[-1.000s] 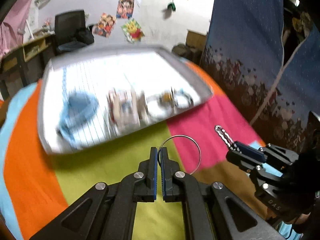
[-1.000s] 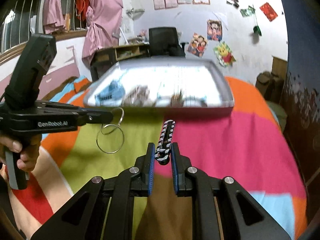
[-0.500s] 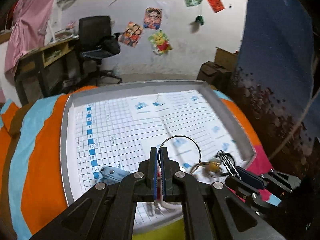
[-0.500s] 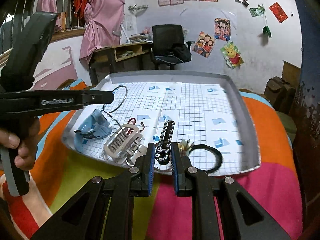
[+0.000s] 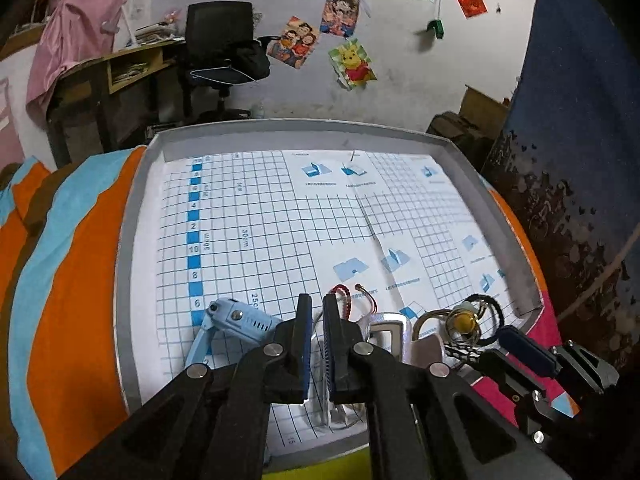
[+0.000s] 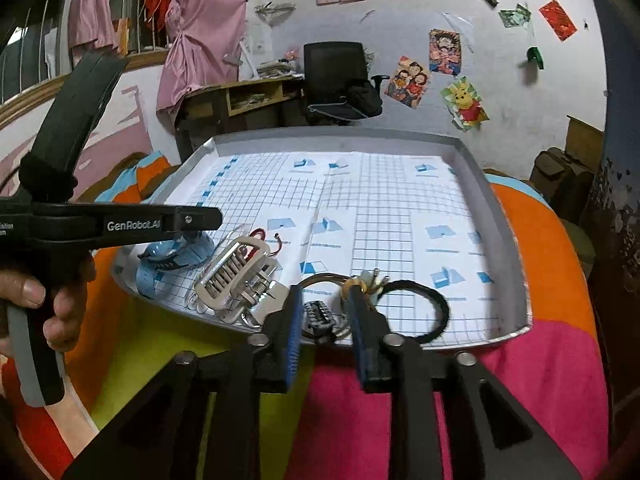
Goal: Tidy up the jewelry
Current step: 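Carry the keyring into the tray with both tools, then open both tools to release the keyring in the tray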
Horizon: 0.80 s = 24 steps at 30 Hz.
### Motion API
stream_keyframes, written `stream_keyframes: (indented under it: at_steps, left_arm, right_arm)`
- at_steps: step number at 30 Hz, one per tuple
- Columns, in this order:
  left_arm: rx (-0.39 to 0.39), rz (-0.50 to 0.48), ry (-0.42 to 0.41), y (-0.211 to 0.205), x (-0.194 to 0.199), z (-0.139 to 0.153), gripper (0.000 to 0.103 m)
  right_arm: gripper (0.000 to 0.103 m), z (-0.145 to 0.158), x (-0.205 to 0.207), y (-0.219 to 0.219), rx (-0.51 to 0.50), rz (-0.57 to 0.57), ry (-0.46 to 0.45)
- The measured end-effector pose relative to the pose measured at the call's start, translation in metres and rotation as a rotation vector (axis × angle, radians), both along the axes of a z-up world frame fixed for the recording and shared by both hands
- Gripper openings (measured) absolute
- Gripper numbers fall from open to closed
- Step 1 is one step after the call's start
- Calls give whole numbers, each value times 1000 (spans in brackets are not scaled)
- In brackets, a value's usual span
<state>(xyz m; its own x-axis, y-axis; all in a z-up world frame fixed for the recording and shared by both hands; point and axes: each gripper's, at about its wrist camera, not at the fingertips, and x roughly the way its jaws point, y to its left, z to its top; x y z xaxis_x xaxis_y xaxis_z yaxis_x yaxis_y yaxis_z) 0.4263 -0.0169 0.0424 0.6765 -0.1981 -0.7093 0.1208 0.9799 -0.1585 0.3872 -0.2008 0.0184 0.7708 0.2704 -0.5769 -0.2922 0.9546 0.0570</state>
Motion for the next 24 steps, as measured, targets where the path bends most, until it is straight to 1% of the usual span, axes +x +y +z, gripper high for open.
stream_keyframes:
  at_steps: [1,2,3,4,5,6,7,8,10,13,15,16,18,19,20,21,23,24]
  left_arm:
    - [-11,4,-8,1,-3,2,11]
    - [-25,8,-20,3,-9,5,20]
    - [-39,9,-32,4,-13,7,31]
    - [-56,17,-54,5,-22,11,38]
    - [-67,24,-79,6,-30,15,52]
    - [-78,30,-105,7,-38,19,62]
    - [-90,34,-130,9,-45,22,64]
    - [-105,36,-155,10,-55,27,66]
    - [-119,36,-166,12,-67,32,67]
    - [-130,39,-191,16,-91,40,76]
    - [-133,38,-235,18,-115,47,85]
    - [-133,37,-248,19,-123,49,87]
    - [-135,40,-277,21,-146,55,92]
    - [-138,43,-287,22,-155,57,93]
    - [-143,51,-302,23,-167,59,96]
    - [-144,59,-314,24,-177,60,99]
    - [-149,79,-347,29,-202,63,102]
    - [-151,84,-357,30,-212,63,103]
  right_arm:
    - [31,3,-4,-3,5,-7,-10]
    - [33,7,-7,-5,8,-13,-20]
    - [33,11,-11,-8,11,-19,-29]
    - [33,15,-15,-11,17,-25,-39]
    - [33,19,-19,-14,22,-29,-47]
    - [33,23,-23,-17,27,-35,-57]
    - [35,29,-29,-20,34,-42,-70]
    - [39,33,-32,-22,39,-48,-80]
    - [42,44,-44,-30,50,-61,-108]
    - [44,59,-64,-36,61,-68,-142]
    - [51,69,-80,-40,73,-72,-171]
    - [55,73,-88,-43,79,-72,-183]
    - [57,81,-105,-46,88,-69,-205]
    - [60,85,-114,-47,91,-66,-218]
    - [65,90,-125,-48,96,-66,-233]
    - [67,93,-132,-50,100,-67,-244]
    - [72,100,-153,-53,115,-62,-266]
    - [73,102,-160,-54,119,-61,-272]
